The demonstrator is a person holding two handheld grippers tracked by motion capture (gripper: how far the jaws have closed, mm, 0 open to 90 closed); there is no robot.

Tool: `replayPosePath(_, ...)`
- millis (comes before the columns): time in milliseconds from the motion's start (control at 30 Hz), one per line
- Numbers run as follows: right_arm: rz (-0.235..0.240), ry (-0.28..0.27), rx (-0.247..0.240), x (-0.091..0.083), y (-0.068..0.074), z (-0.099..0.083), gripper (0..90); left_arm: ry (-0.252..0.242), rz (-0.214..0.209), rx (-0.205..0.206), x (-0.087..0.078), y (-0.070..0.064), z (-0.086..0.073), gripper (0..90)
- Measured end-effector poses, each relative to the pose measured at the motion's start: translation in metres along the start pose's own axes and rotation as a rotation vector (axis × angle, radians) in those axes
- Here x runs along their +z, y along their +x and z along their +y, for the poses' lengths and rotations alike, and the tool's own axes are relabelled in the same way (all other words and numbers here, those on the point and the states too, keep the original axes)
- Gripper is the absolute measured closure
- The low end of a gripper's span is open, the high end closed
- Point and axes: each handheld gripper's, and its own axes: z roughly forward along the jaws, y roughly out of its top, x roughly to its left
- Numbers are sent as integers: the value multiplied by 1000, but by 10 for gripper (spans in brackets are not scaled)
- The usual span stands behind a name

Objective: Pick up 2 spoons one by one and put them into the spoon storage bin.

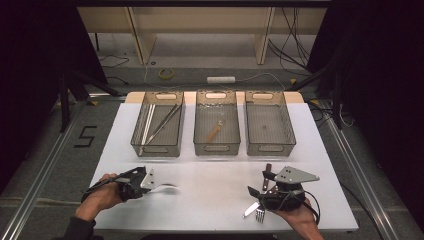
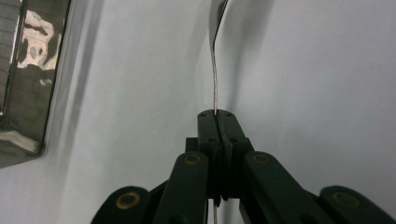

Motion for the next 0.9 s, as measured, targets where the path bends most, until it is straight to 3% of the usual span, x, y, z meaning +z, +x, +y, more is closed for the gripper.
replayPosePath(267,-2,-3,2,0,0,0,273,-23,-1,-72,-5,2,2,890)
replayPosePath(900,-9,-8,10,-1,-2,0,273,-195,-22,-336,-20,8,14,889)
